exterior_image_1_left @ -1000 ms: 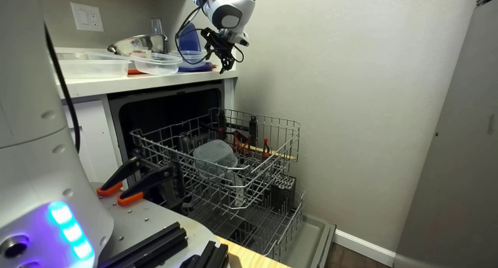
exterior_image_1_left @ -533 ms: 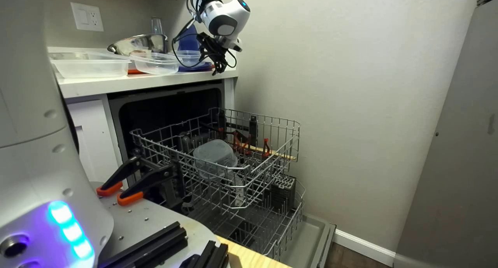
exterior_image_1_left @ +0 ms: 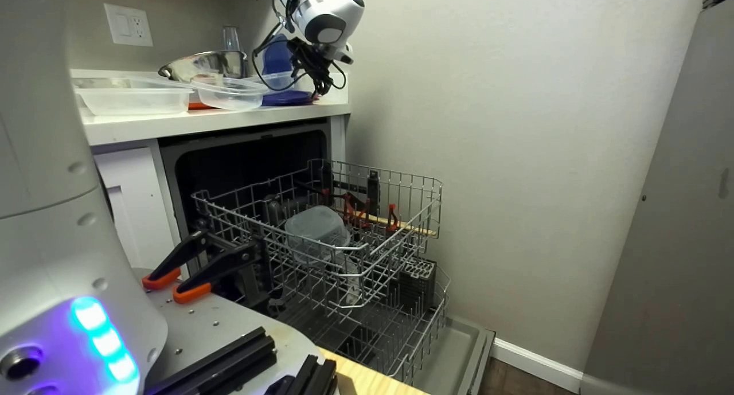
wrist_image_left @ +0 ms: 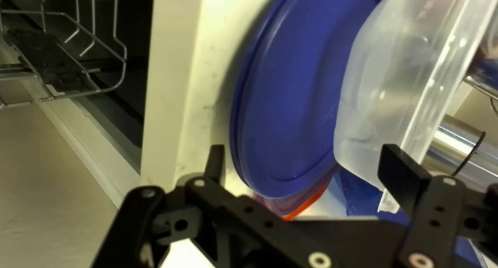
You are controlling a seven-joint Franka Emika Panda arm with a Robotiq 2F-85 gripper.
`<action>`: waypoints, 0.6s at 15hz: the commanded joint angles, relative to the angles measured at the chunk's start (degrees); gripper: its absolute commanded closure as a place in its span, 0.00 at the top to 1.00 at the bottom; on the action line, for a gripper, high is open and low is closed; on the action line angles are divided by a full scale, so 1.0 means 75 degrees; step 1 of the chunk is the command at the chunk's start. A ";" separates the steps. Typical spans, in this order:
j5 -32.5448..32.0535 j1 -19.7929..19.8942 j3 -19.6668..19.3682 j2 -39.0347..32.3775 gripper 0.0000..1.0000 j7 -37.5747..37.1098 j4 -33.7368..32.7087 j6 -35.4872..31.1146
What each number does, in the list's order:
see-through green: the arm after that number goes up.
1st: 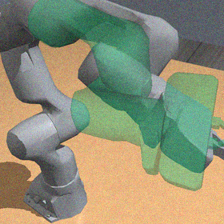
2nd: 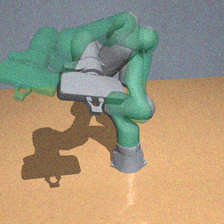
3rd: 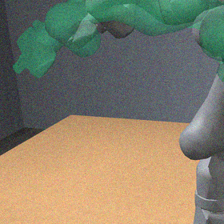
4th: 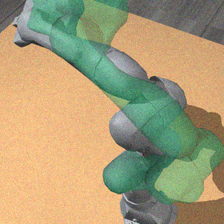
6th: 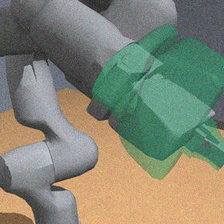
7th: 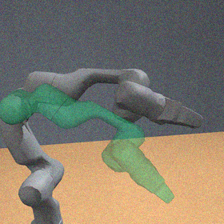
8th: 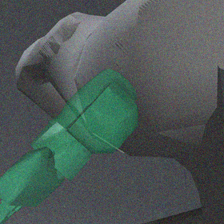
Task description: Put one clear bowl from the counter on the rack.
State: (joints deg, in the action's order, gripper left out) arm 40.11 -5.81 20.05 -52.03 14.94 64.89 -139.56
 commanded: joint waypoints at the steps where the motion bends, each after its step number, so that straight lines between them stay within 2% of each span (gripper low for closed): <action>1: -0.0200 -0.0103 -0.0012 -0.0123 1.00 -0.0245 -0.0344 0.0183; 4: -0.0161 -0.0181 -0.0160 -0.0185 1.00 -0.0248 -0.0372 0.0249; 9: -0.0870 -0.0291 -0.0298 -0.0196 1.00 -0.0530 -0.0422 0.0356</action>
State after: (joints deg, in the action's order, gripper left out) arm 37.06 -7.17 18.82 -53.39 13.81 63.23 -139.01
